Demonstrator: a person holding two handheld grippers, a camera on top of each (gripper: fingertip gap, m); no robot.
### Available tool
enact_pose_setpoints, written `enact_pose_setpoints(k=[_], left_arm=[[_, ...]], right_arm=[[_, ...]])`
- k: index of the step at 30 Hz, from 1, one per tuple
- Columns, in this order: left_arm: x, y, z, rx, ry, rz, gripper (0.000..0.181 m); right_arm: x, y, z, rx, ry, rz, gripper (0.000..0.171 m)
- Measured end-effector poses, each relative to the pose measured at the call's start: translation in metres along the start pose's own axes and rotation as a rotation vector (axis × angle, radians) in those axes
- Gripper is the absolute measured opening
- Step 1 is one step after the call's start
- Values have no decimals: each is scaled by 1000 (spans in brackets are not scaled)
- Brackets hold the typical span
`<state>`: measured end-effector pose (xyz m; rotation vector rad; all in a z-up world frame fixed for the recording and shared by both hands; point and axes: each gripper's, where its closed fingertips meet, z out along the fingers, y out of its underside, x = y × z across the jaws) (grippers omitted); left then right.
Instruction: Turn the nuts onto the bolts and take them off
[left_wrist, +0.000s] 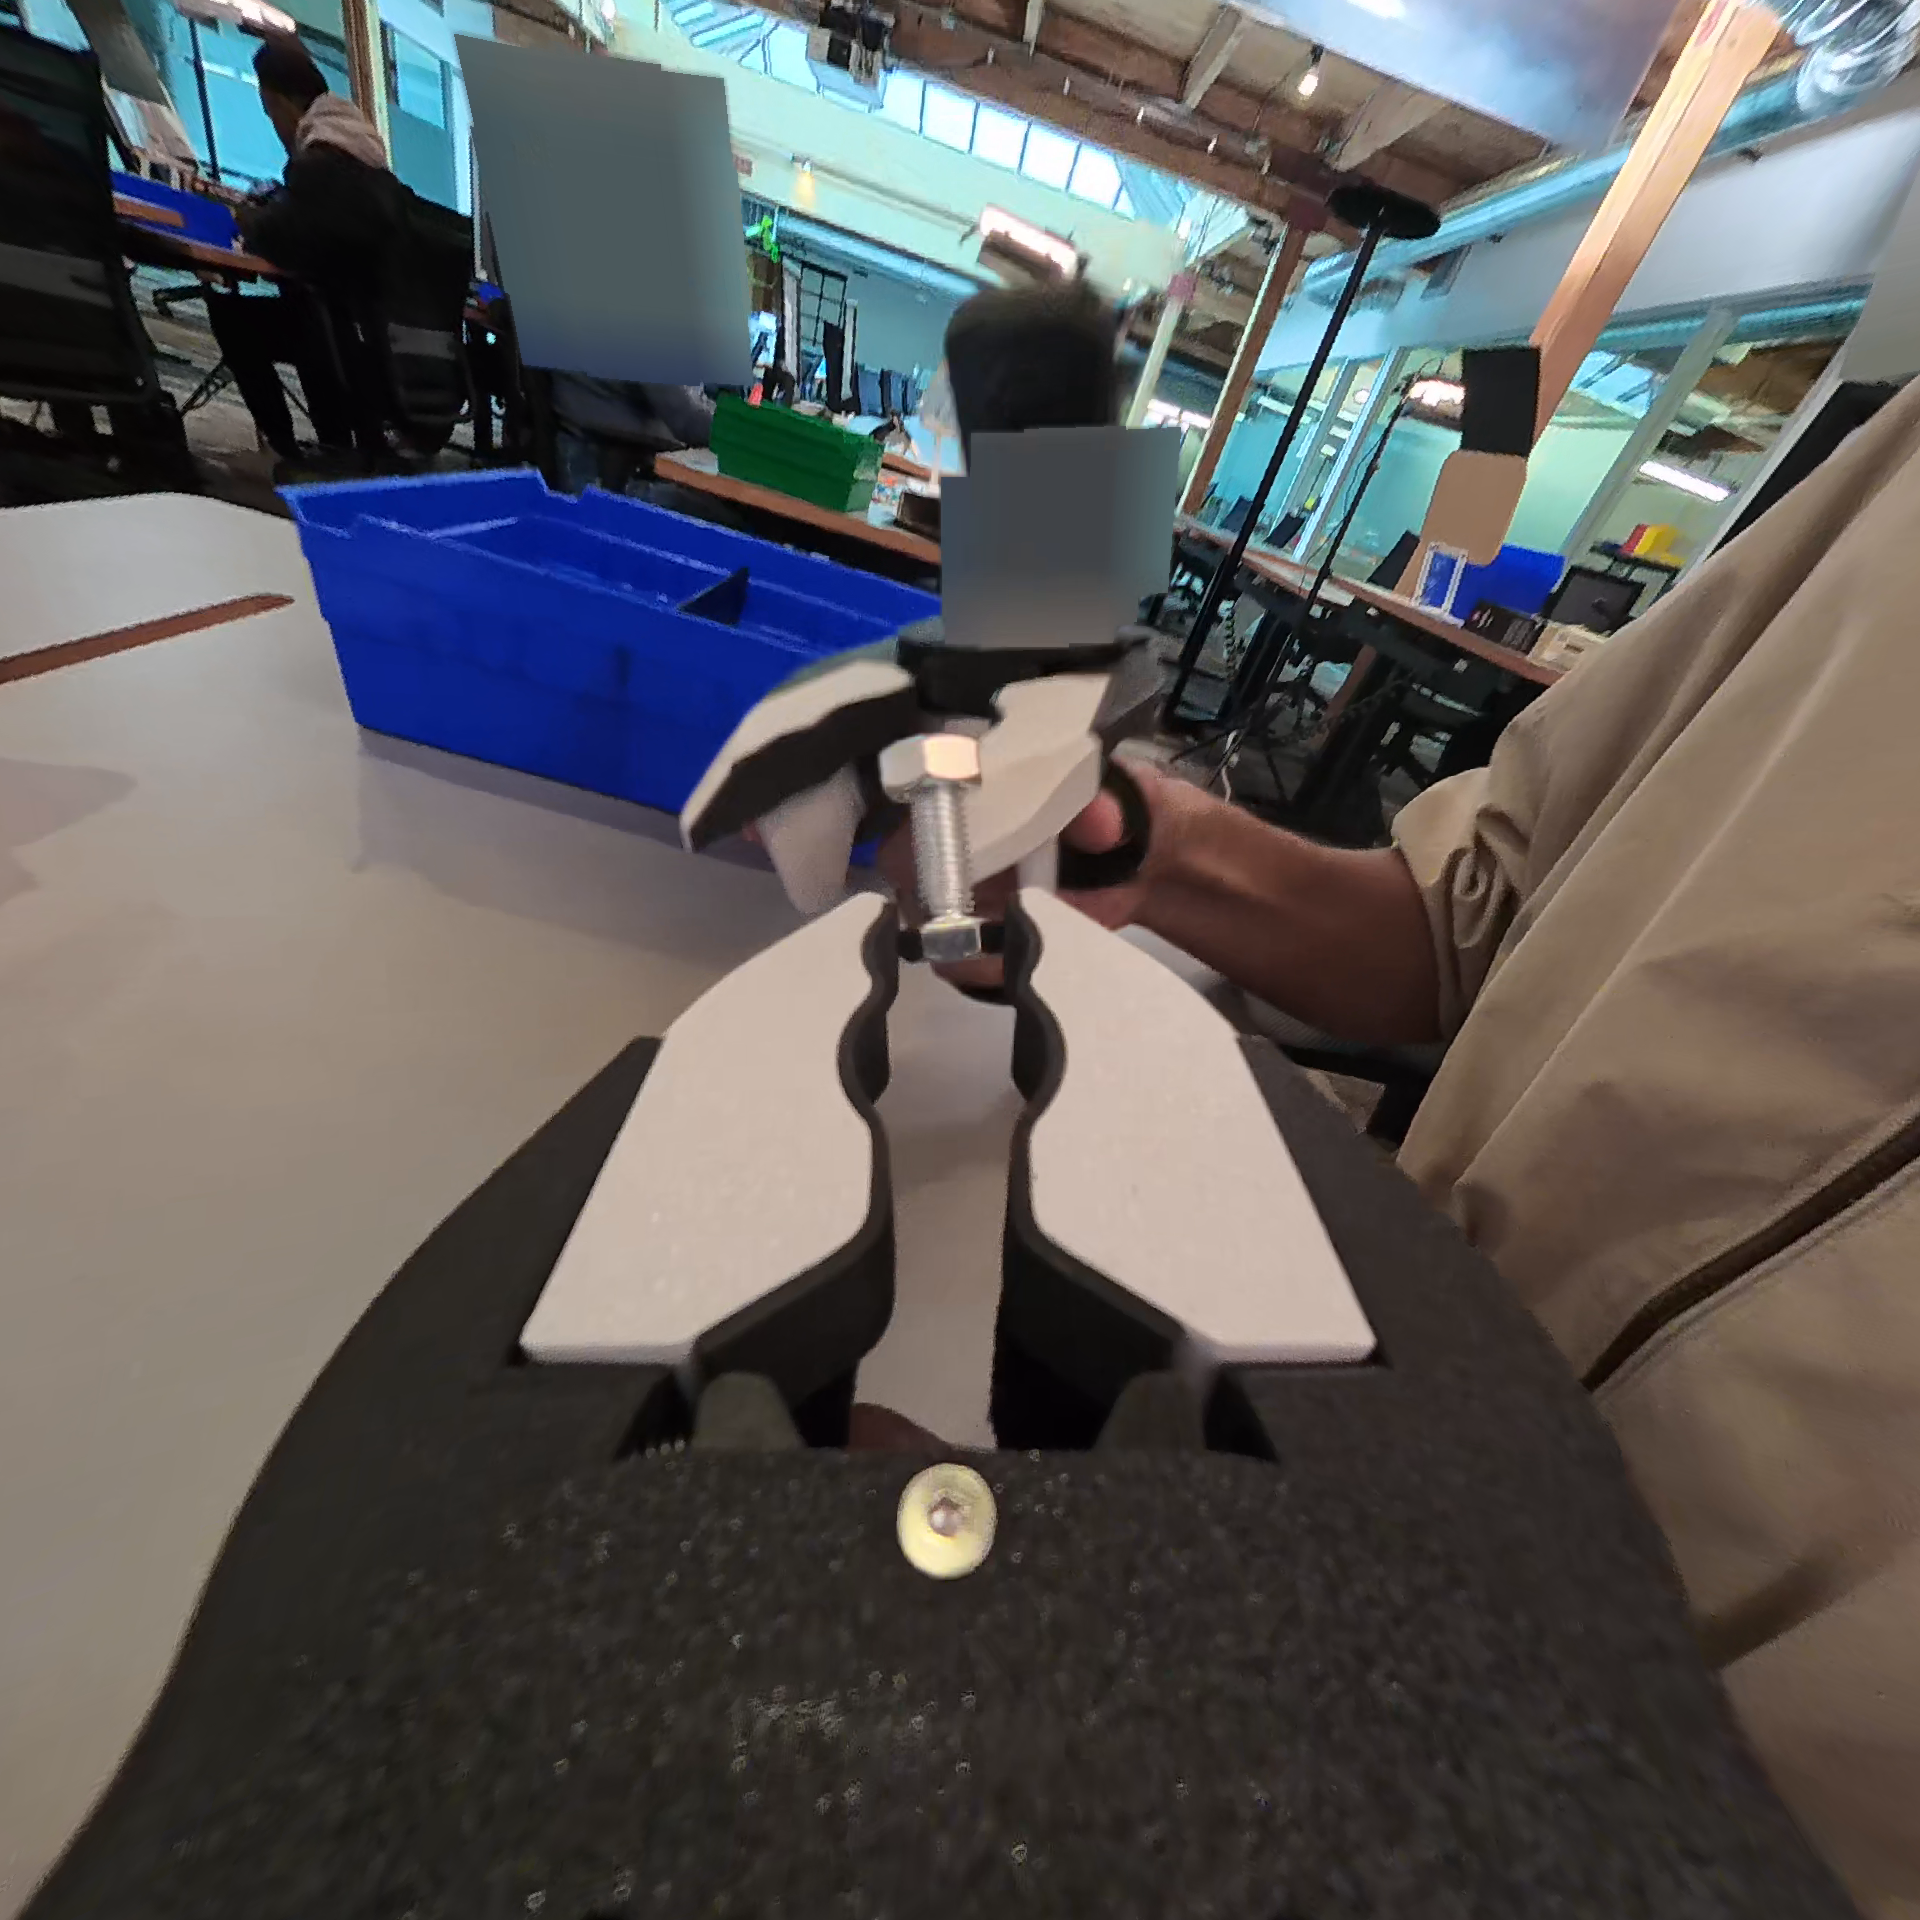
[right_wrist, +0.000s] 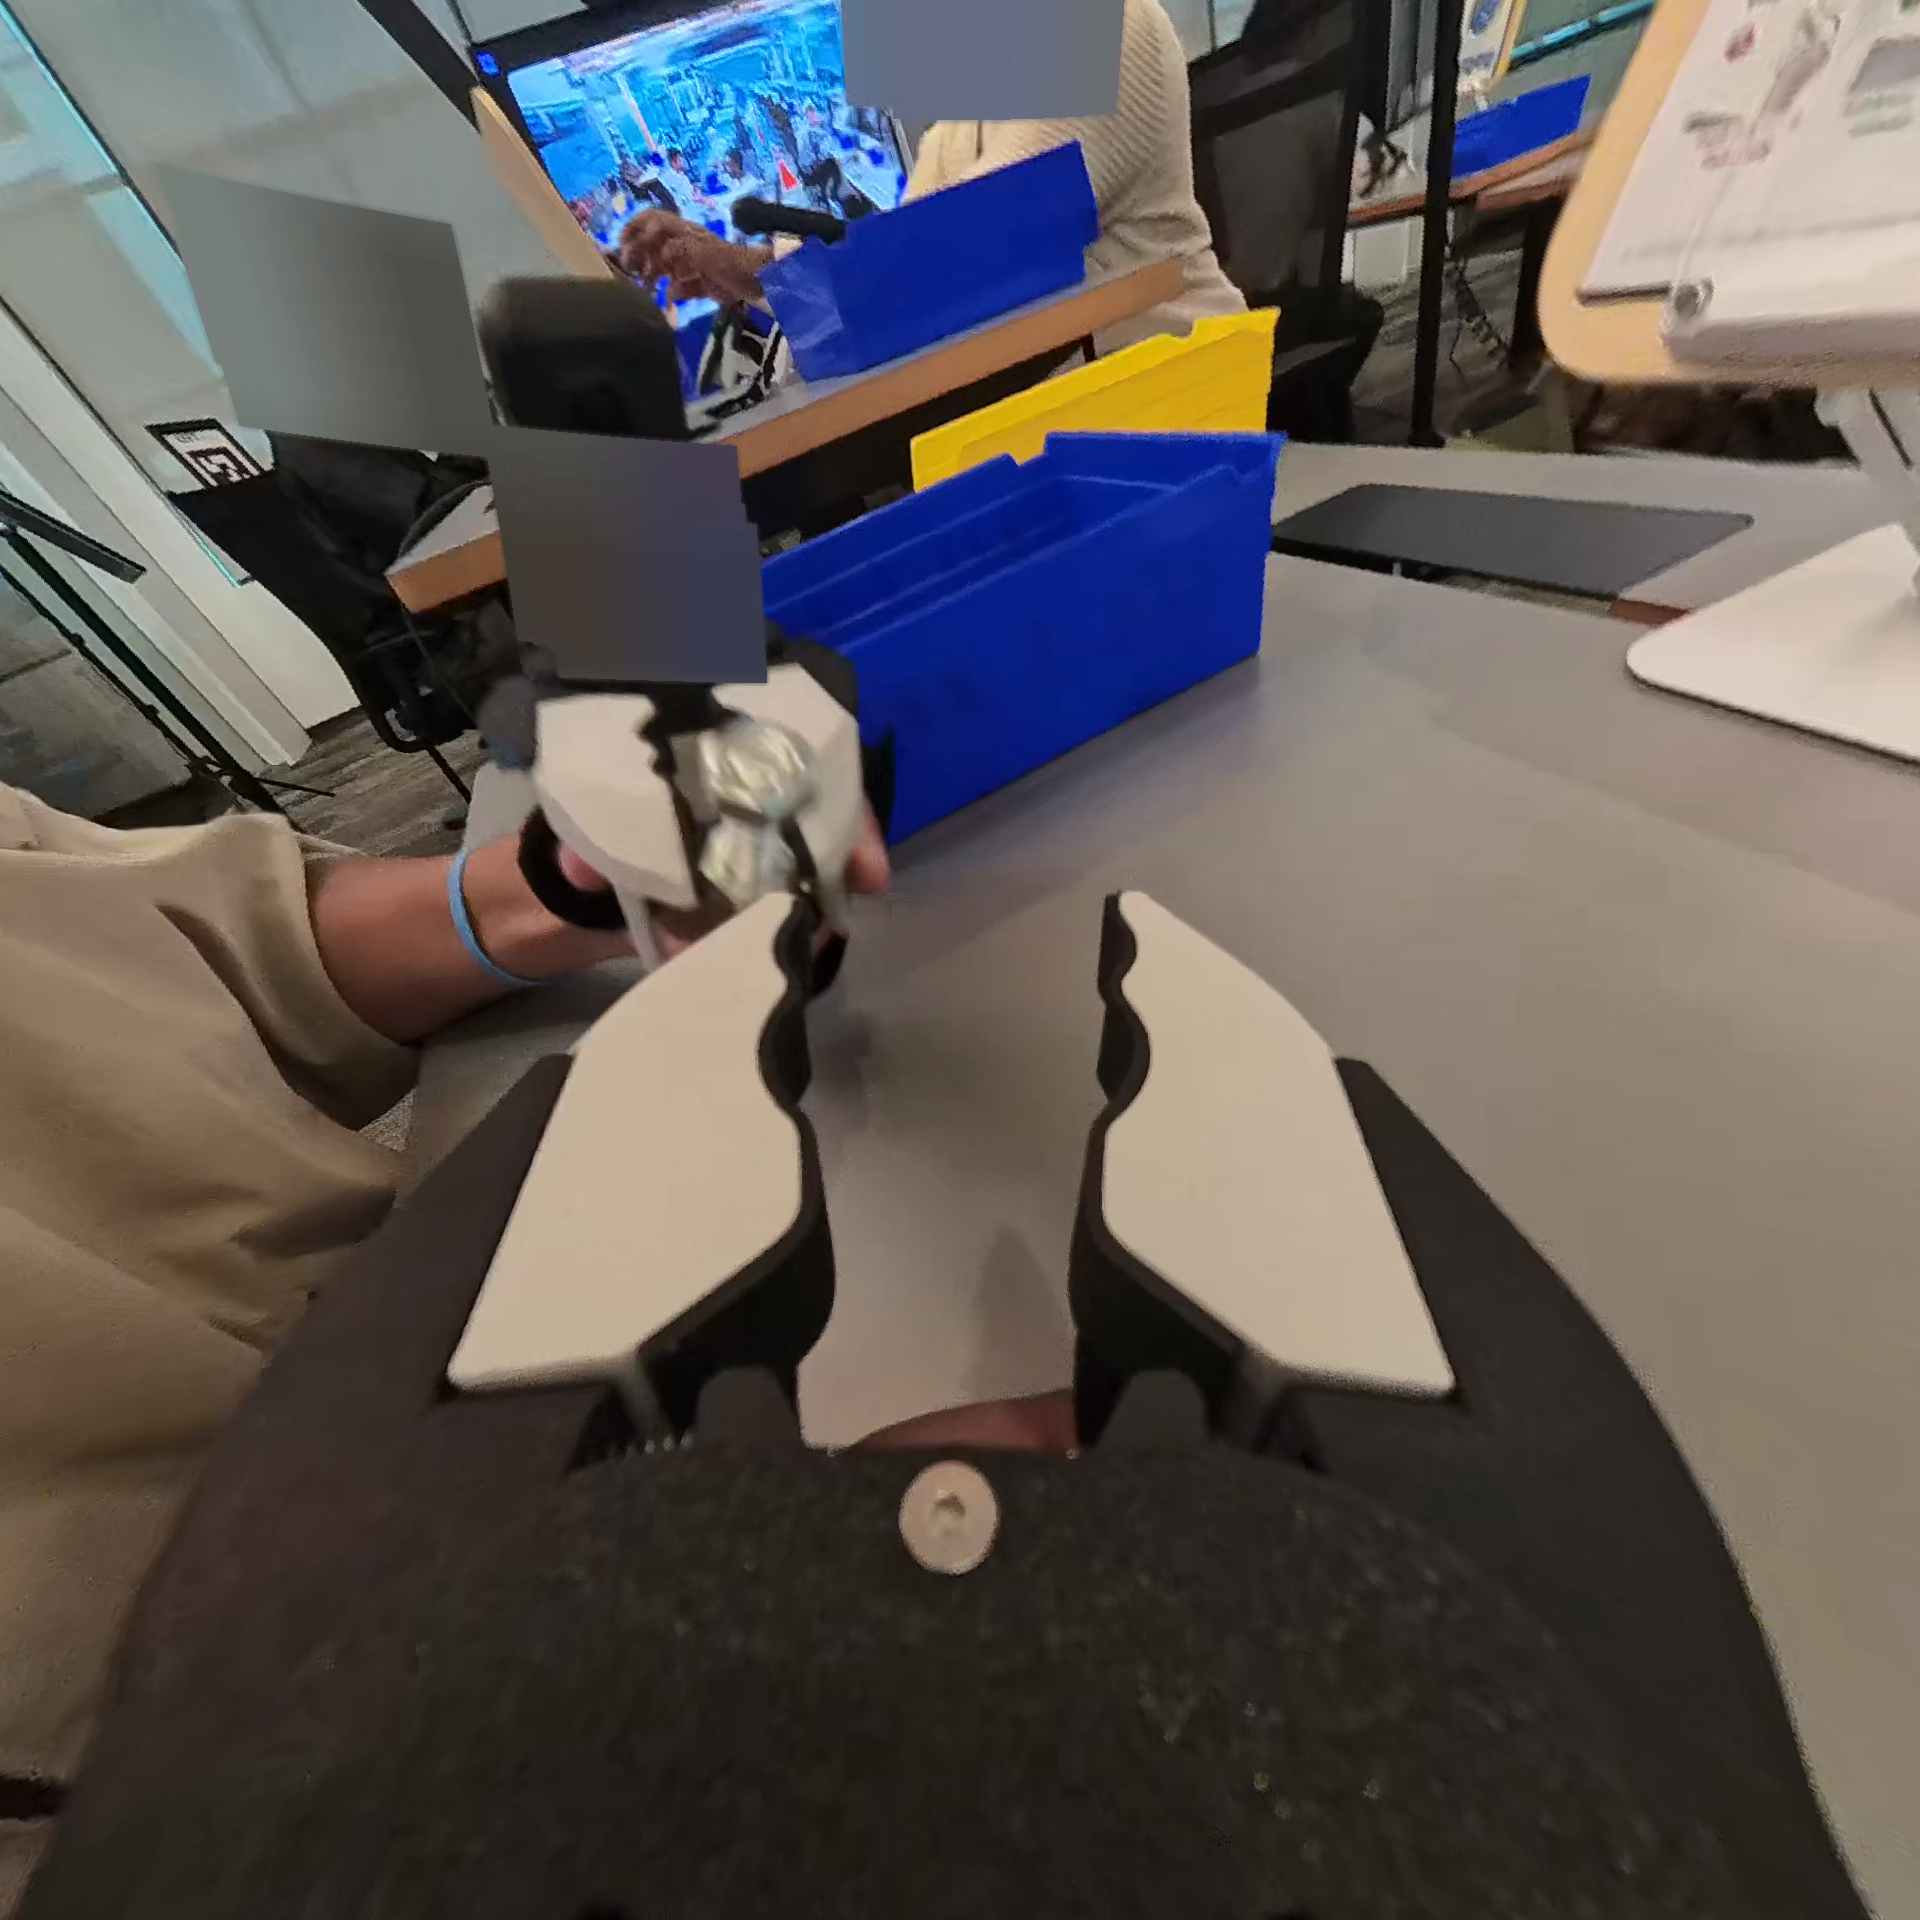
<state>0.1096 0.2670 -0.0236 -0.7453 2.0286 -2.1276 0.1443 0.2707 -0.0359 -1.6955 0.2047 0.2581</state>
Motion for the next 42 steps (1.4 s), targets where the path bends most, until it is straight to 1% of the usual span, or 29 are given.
enact_pose_setpoints(k=[3, 9, 10, 12, 14, 16, 19, 21, 23, 24, 26, 27, 29, 31, 34, 37, 39, 40, 42], left_arm=[[-4, -2, -3, -3, -19, 13, 19], [-6, 16, 3, -76, -29, 26, 19], [-4, 16, 4, -76, -22, 29, 19], [-1, 11, 4, -57, -8, 18, 19], [0, 5, 0, -28, -1, 12, 19], [-2, 0, -3, -10, -4, 7, 19], [-6, 6, -2, -42, -25, 20, 19], [-7, 13, 0, -69, -29, 27, 19], [-6, 18, 3, -95, -31, 39, 19], [-5, 18, 3, -95, -29, 44, 19], [-2, 13, 3, -72, -13, 29, 19], [-2, 9, 1, -57, -13, 28, 19], [-1, 2, -3, -21, 2, 14, 19], [-5, 3, -6, -39, -24, 34, 19], [-9, 10, -5, -73, -40, 45, 19], [-10, 21, 0, -132, -60, 84, 19], [-5, 22, 2, -132, -43, 88, 19], [-3, 19, 2, -115, -31, 77, 19], [-1, 11, -1, -80, -17, 61, 19]], right_arm=[[1, 6, -6, 0, -9, 30, 56], [-11, -16, -4, 37, -36, -10, 55], [-10, -14, -2, 25, -30, -18, 55], [-6, -6, -1, 3, -27, -13, 61], [0, 1, -6, -14, -6, -2, 53], [7, 5, -11, -25, 23, -8, 55], [0, -4, -13, -11, -10, 1, 56], [-7, -13, -8, 2, -26, -30, 56], [-12, -15, -2, -11, -36, -56, 56], [-11, -11, 2, -31, -30, -68, 55], [-6, 0, 4, -71, -18, -71, 61], [-3, 5, 2, -79, -14, -59, 55], [6, 15, -3, -106, 16, -57, 55], [9, 19, -8, -132, 23, -58, 56], [-4, 0, -9, -97, -22, -81, 57], [-15, -16, -3, -71, -52, -97, 55], [-12, -9, 2, -106, -37, -120, 55], [-8, -1, 3, -133, -25, -129, 60], [-2, 11, -1, -164, -13, -119, 55]])
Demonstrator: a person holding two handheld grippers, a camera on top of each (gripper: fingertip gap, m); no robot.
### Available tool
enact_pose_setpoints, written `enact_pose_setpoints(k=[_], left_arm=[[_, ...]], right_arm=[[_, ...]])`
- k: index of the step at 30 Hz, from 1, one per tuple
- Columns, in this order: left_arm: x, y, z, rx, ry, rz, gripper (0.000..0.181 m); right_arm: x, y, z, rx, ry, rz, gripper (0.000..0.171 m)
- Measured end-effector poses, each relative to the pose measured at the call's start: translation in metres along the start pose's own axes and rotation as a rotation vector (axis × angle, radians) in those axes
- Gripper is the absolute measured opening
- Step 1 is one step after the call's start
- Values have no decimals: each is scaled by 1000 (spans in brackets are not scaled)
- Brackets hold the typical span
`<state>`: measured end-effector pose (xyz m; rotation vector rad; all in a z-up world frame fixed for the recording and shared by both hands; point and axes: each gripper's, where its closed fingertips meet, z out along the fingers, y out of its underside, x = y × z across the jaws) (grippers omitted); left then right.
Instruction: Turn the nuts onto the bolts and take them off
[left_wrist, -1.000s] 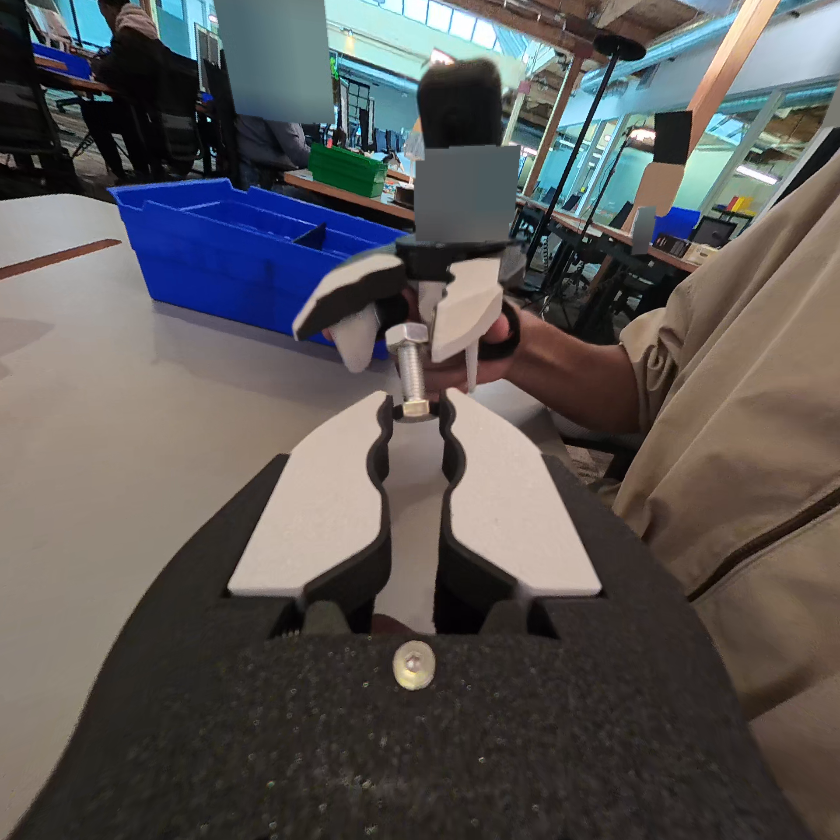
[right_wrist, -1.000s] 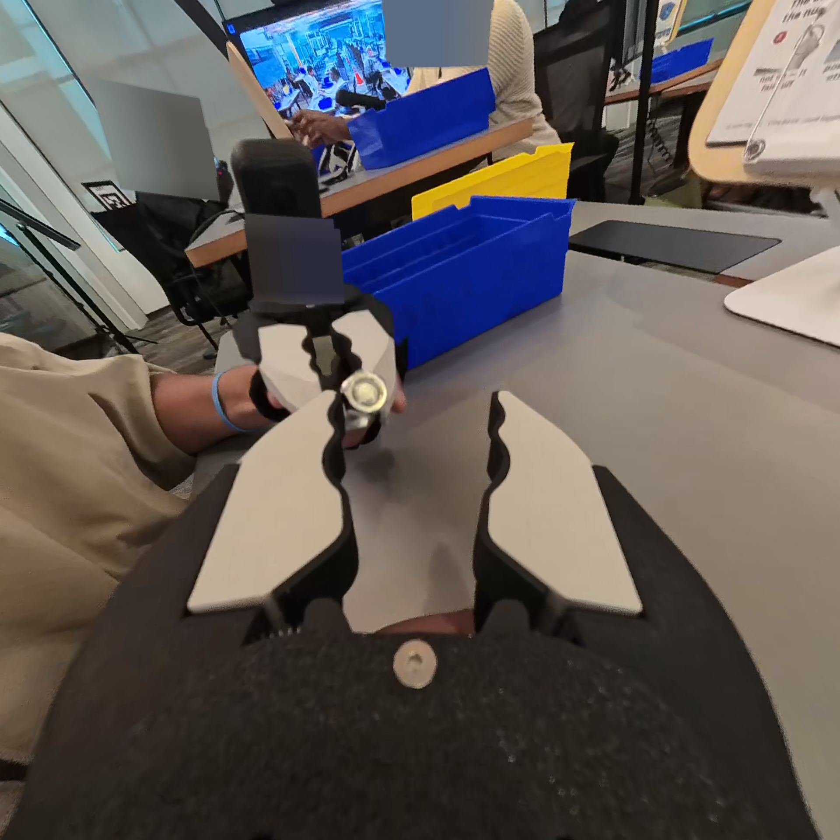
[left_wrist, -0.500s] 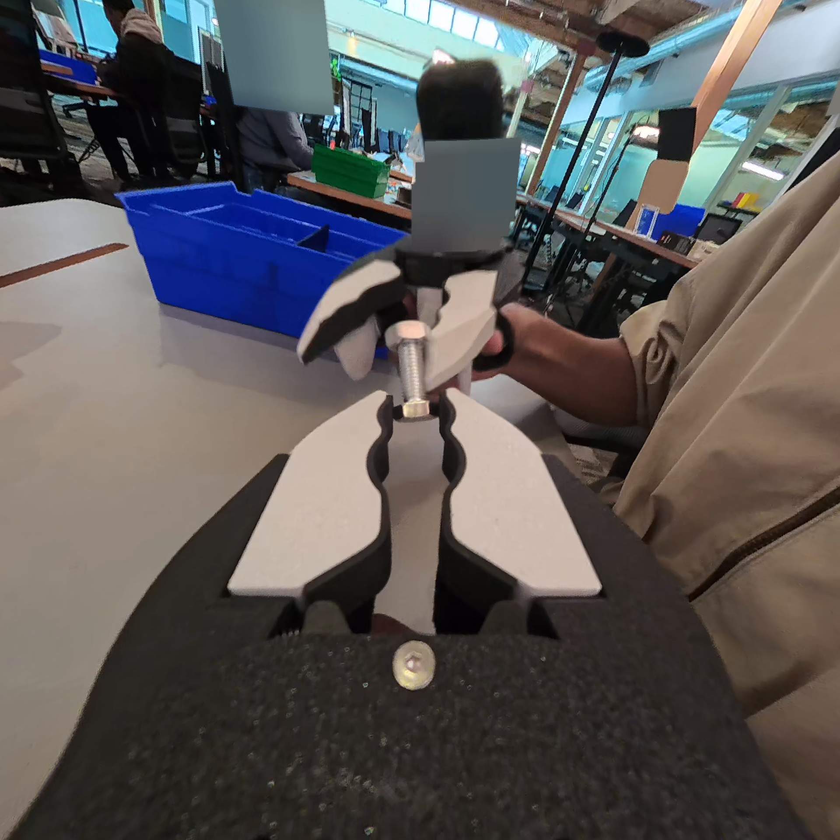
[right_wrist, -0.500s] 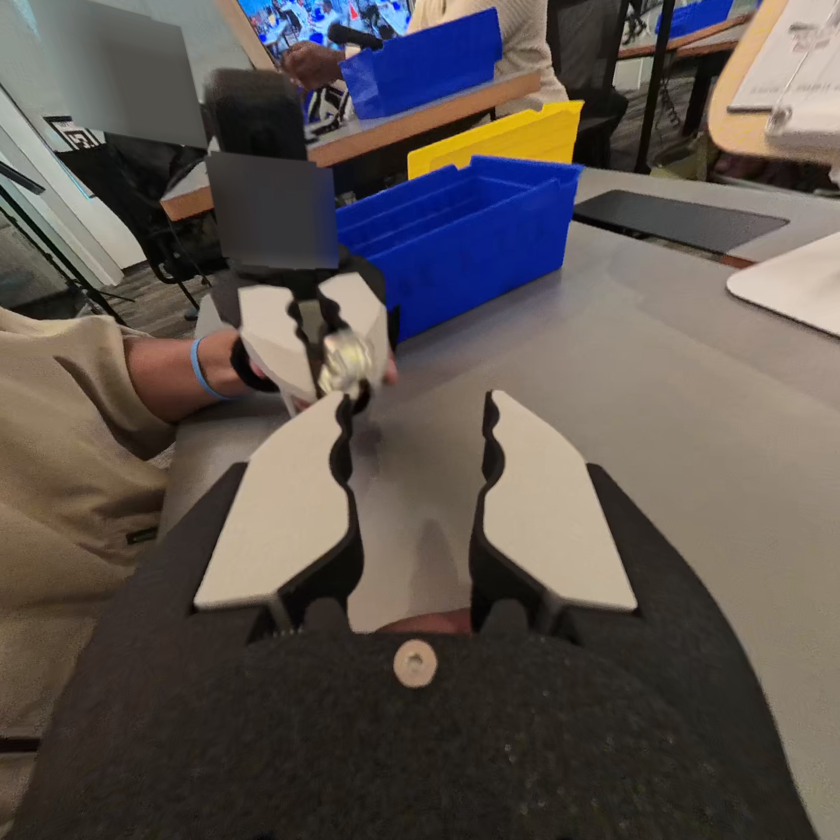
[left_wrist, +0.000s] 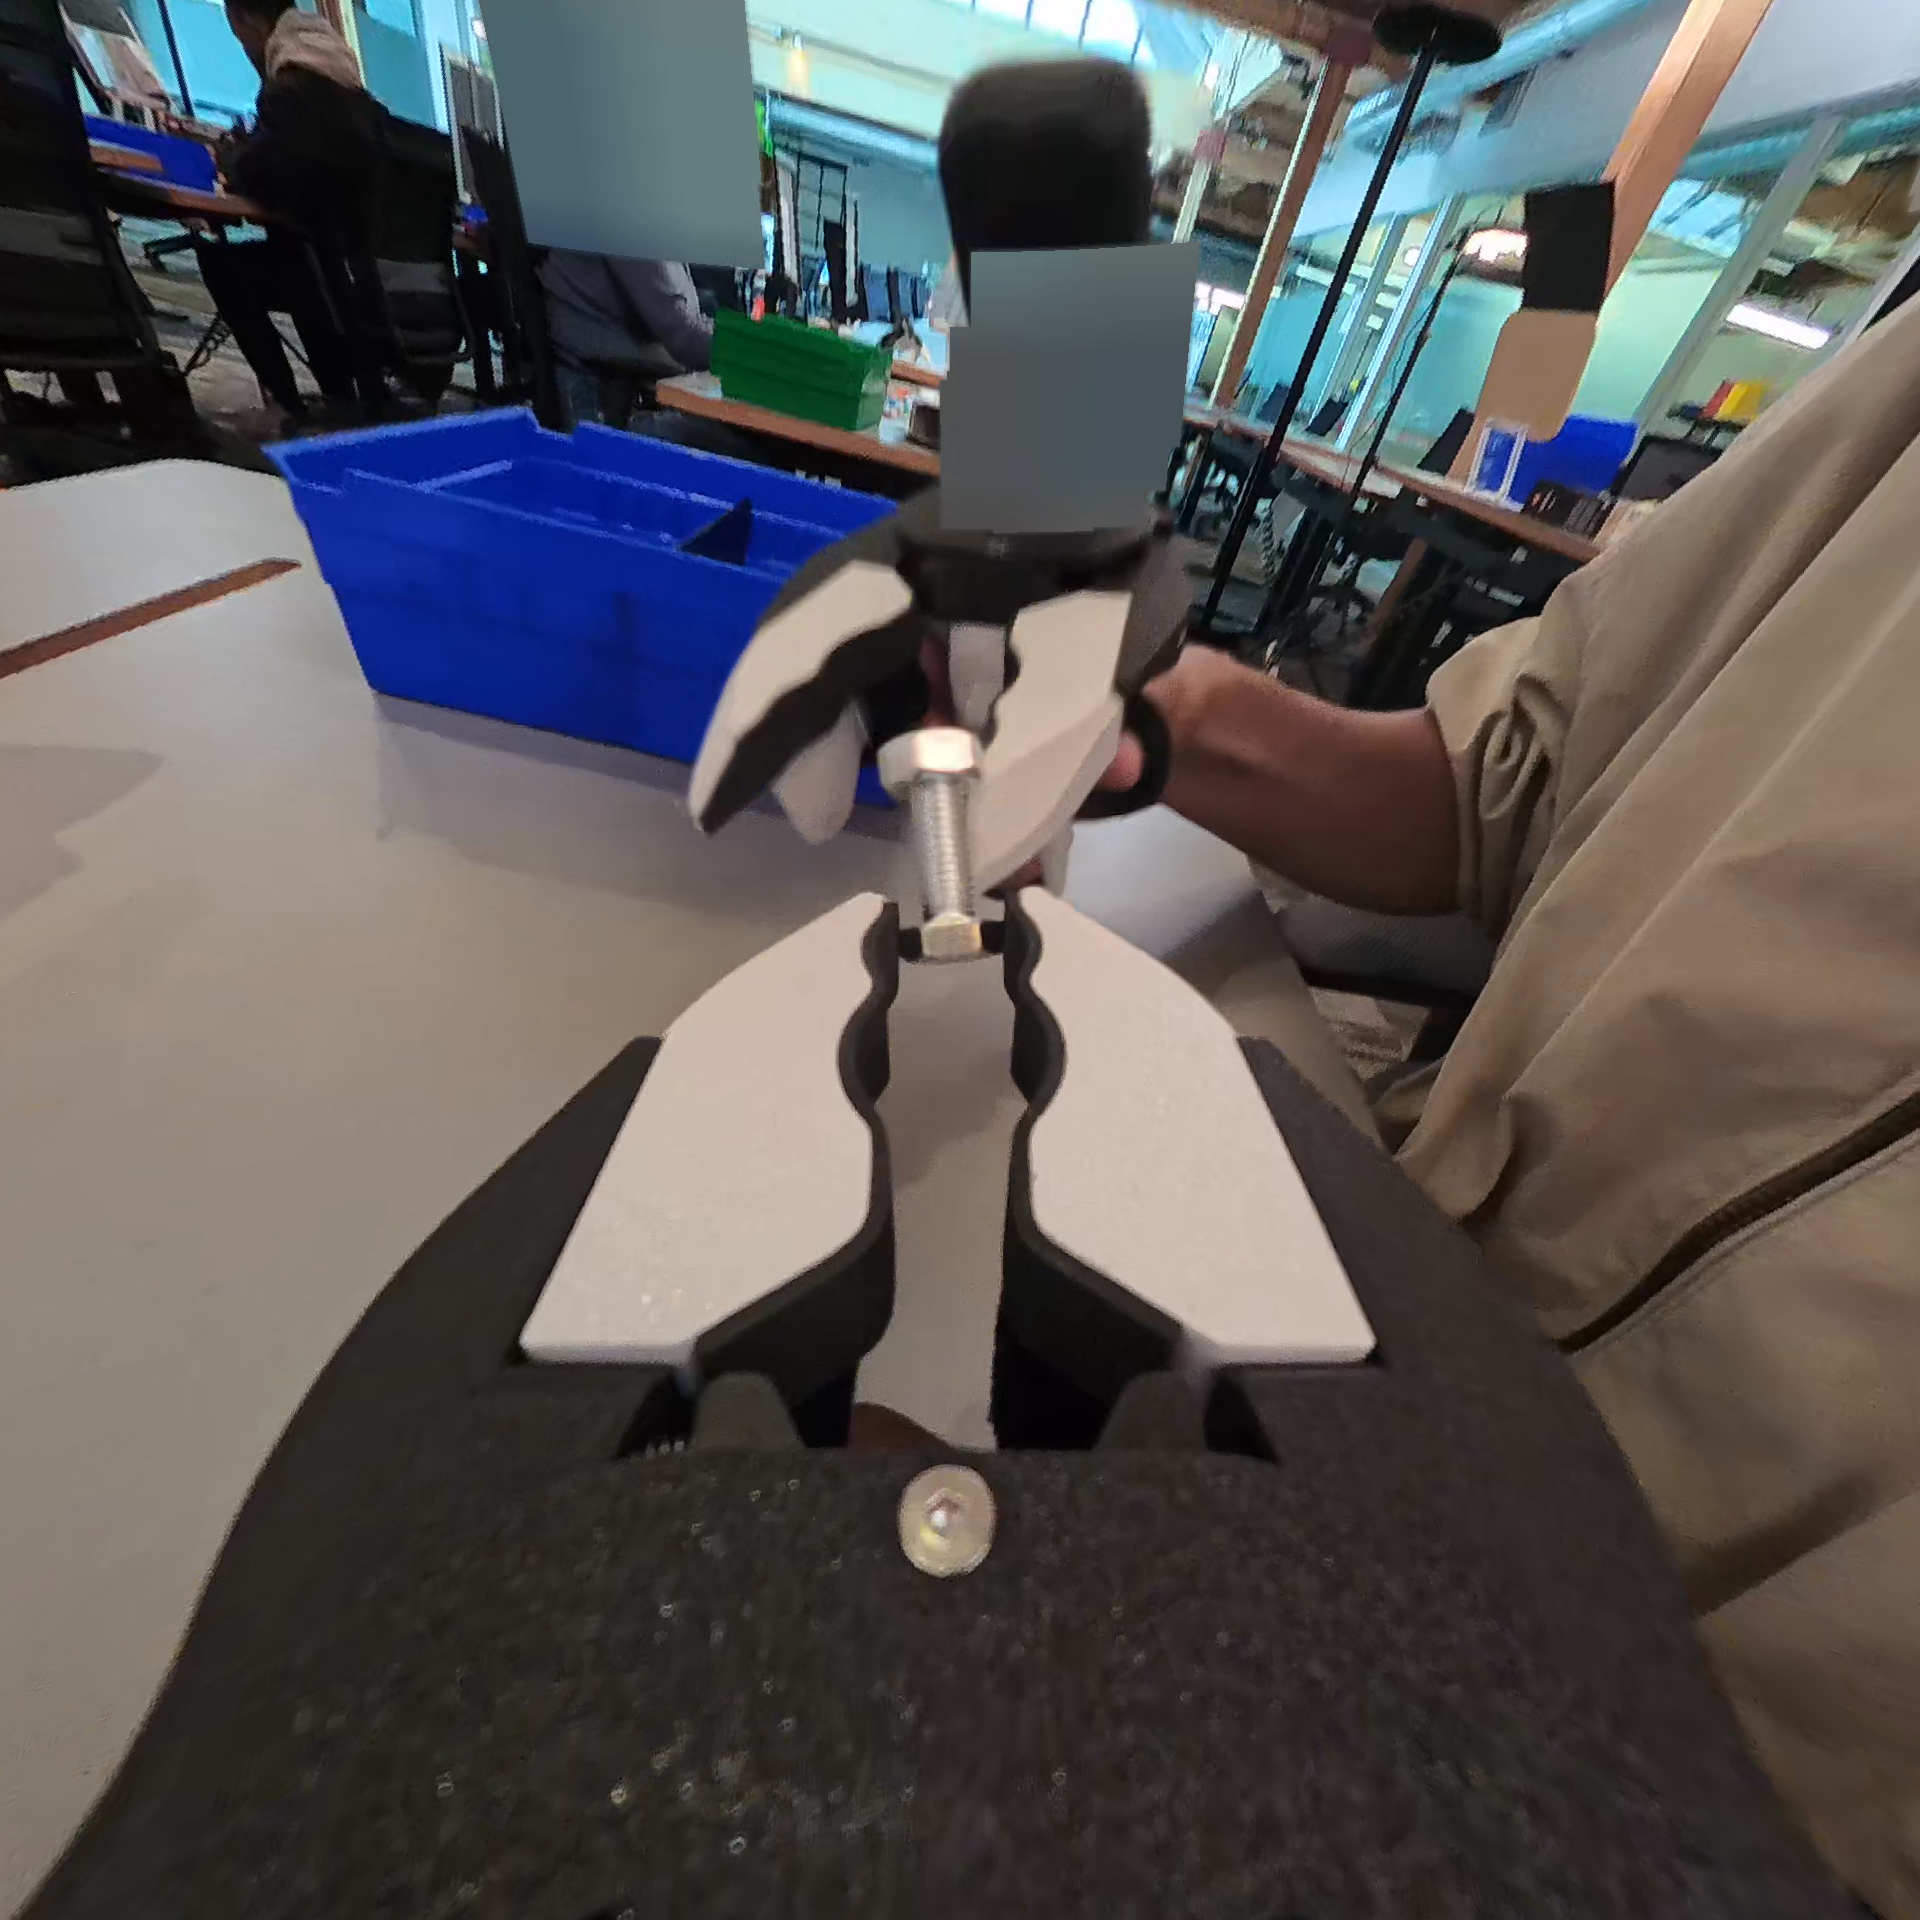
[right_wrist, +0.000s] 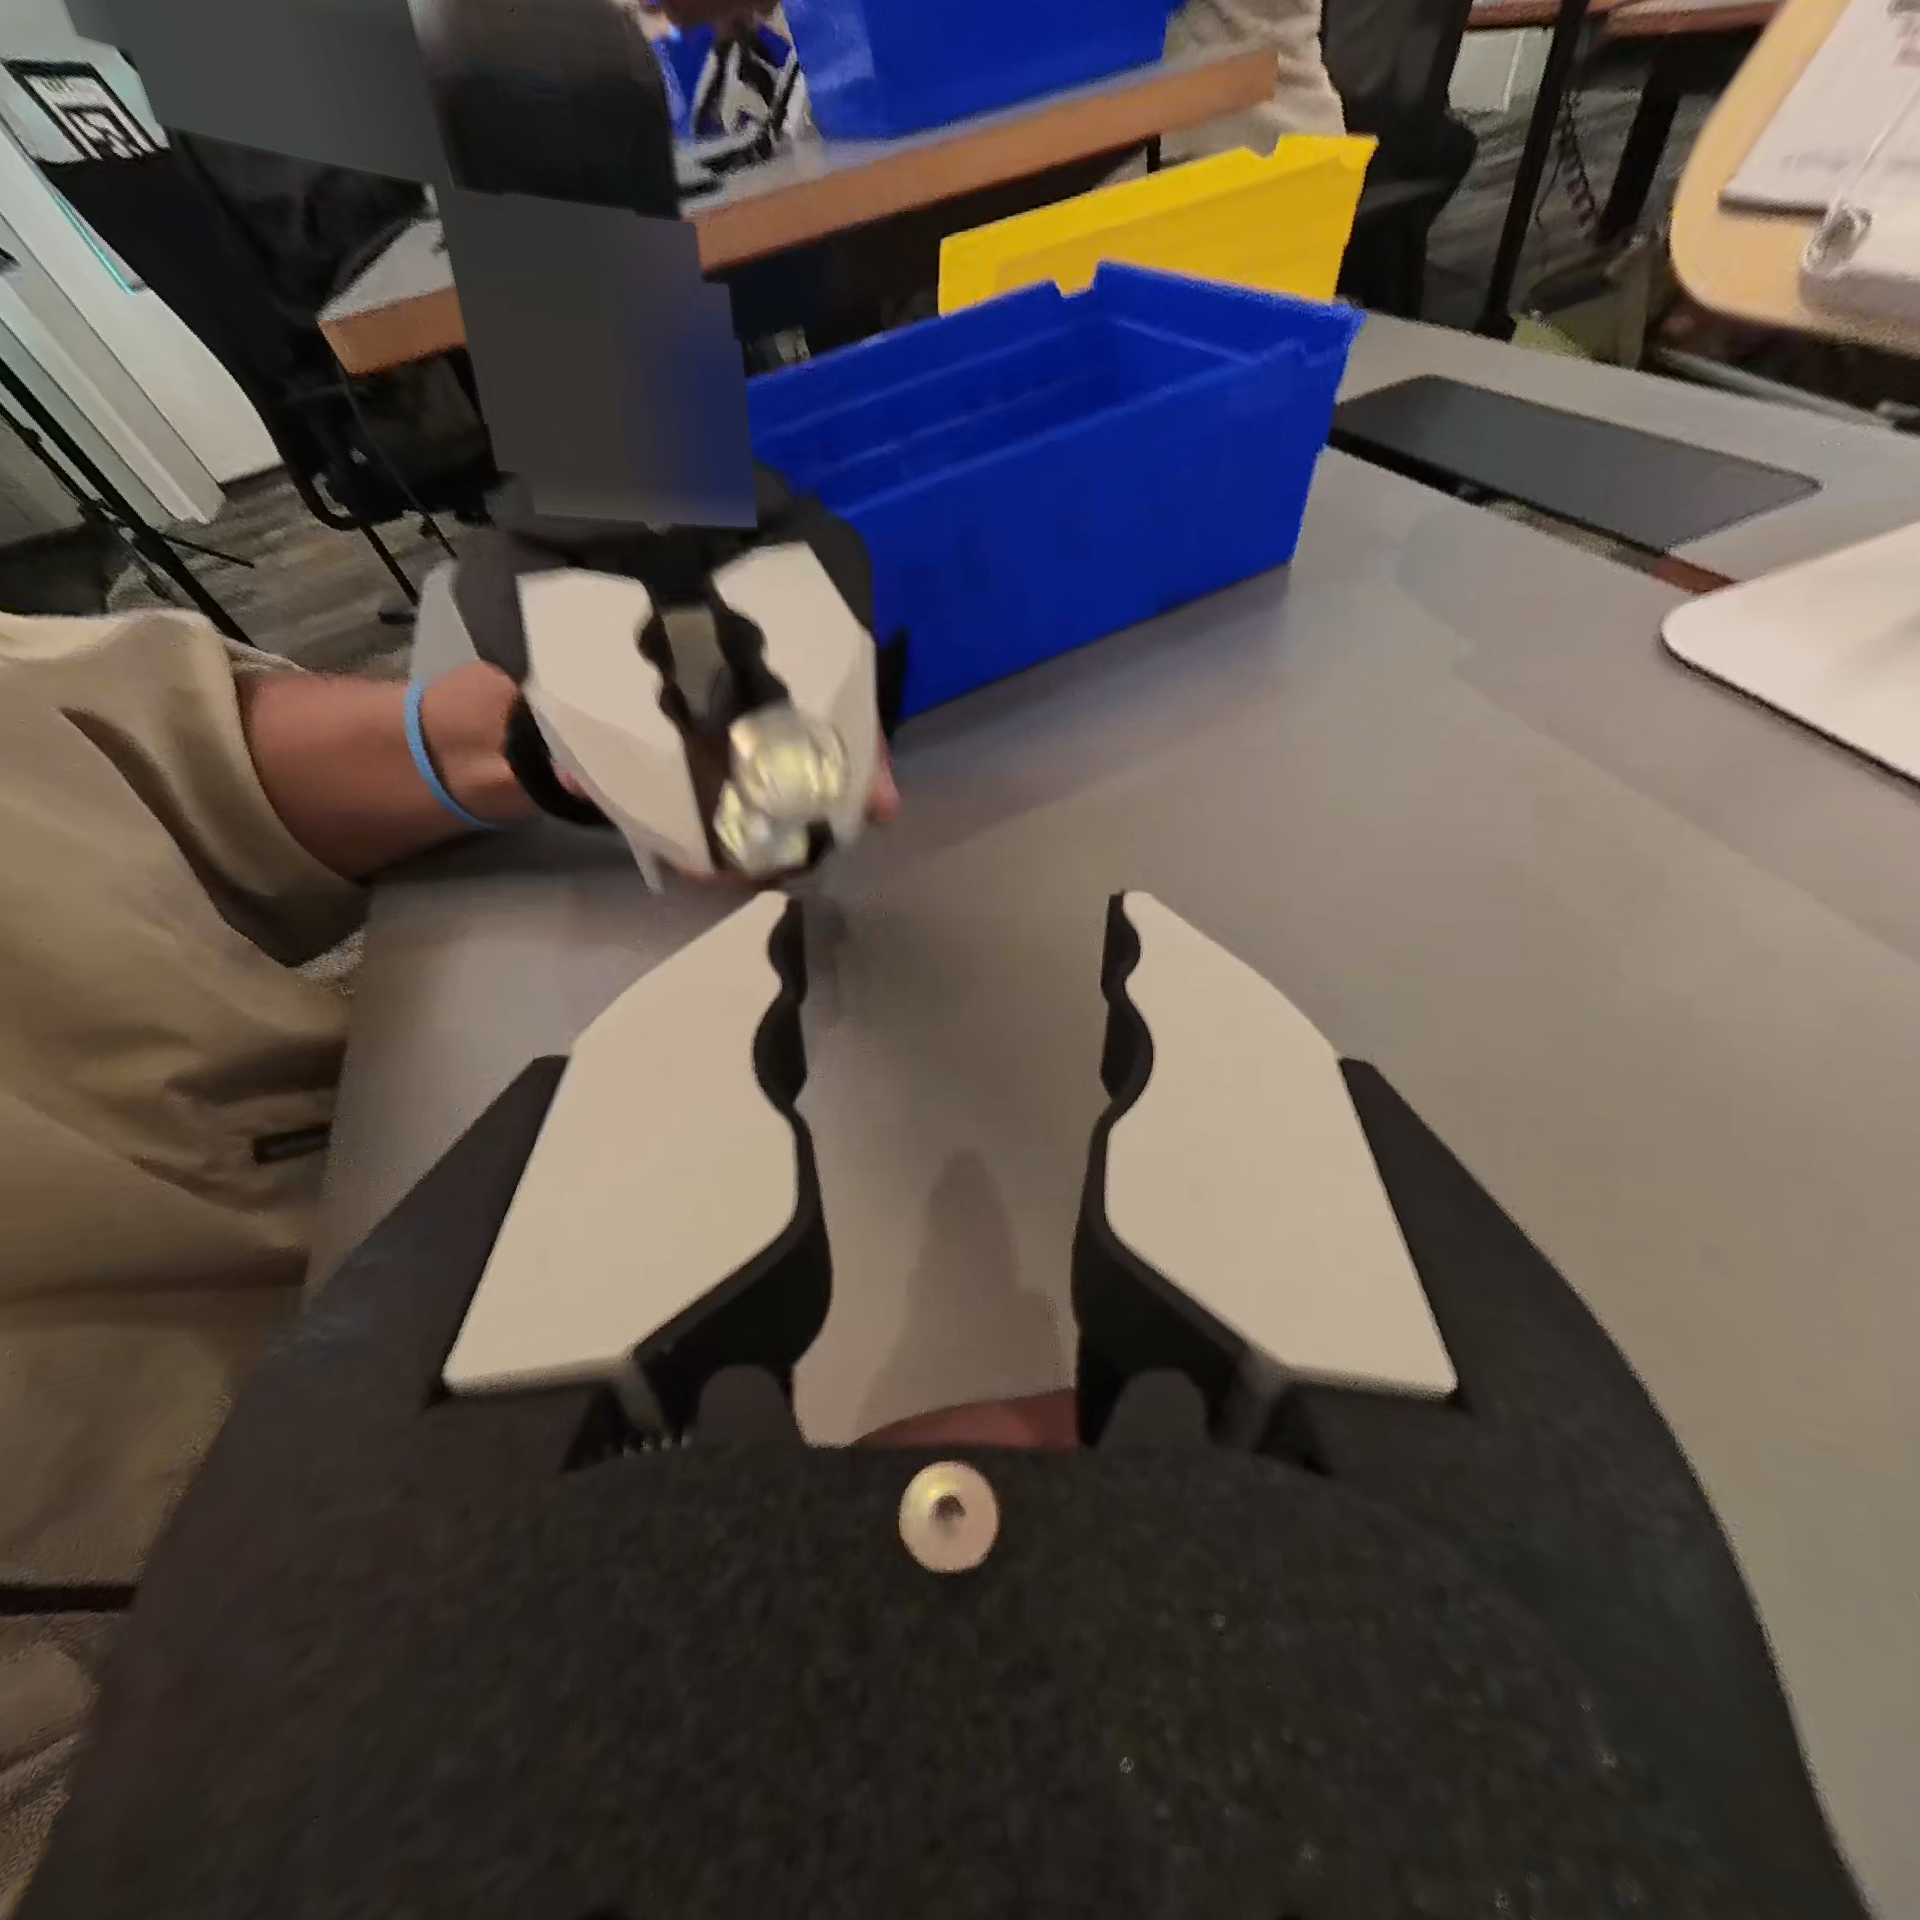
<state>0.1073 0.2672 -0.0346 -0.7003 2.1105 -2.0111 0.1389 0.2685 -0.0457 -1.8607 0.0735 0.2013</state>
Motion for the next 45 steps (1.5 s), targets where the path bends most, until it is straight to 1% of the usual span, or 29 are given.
enact_pose_setpoints(k=[3, 7, 9, 11, 13, 14, 16, 17, 20, 22, 24, 26, 27, 30, 31, 33, 35, 37, 39, 40, 42, 43, 45], left_arm=[[-3, -5, -5, 16, -9, 2, 19], [-5, 10, 1, -49, -23, 20, 19], [-5, 16, 5, -80, -32, 37, 19], [-1, 13, 5, -67, -16, 34, 19], [-2, 8, 1, -45, -15, 23, 19], [-2, 2, -2, -18, -14, 14, 19], [-1, -8, -7, 38, 9, -16, 19], [-3, -9, -9, 40, 0, -15, 19], [-6, -3, -7, 17, -13, -10, 19], [-7, 2, -4, -6, -18, -5, 19], [-6, 6, -1, -20, -14, -4, 19], [-2, 0, -2, 8, 4, -18, 19], [-1, -4, -4, 32, 14, -31, 19], [0, -17, -12, 92, 34, -53, 19], [-2, -16, -12, 83, 19, -44, 19], [-4, -9, -10, 54, 12, -42, 19], [-5, -2, -6, 21, 7, -33, 19], [-4, 4, -2, -11, -3, -11, 19], [0, 3, -1, -7, 9, -6, 19], [2, 0, -2, 5, 17, -12, 19], [1, -6, -6, 31, 21, -17, 19], [1, -9, -9, 46, 23, -20, 19], [-2, -9, -11, 36, 5, -6, 19]], right_arm=[[5, 9, -5, -18, 13, 15, 57], [-7, -21, -5, 52, -19, -9, 56], [-9, -27, -1, 50, -23, -33, 56], [-4, -17, 3, 3, -6, -52, 58], [-2, -7, 0, -7, -19, -24, 60], [2, 0, -3, -35, -2, -21, 55], [11, 10, -8, -64, 44, -44, 56], [11, 10, -10, -63, 40, -40, 56], [7, -5, -11, -25, 23, -40, 57], [-2, -20, -8, 8, 3, -61, 57], [-7, -26, -2, 15, 5, -91, 55], [-2, -17, 1, -24, 30, -119, 57], [3, -9, 0, -50, 47, -117, 55], [16, 7, -9, -74, 84, -82, 55], [16, 5, -11, -65, 78, -68, 55], [6, -10, -13, -17, 44, -74, 56], [-5, -26, -11, 20, 18, -108, 56], [-11, -34, -6, 26, 0, -123, 55], [-8, -27, 0, -3, 0, -123, 55], [-5, -20, 2, -27, 3, -121, 61], [2, -7, -1, -52, 17, -98, 53], [6, -1, -3, -67, 32, -96, 55], [7, 3, -8, -77, 25, -82, 54]])
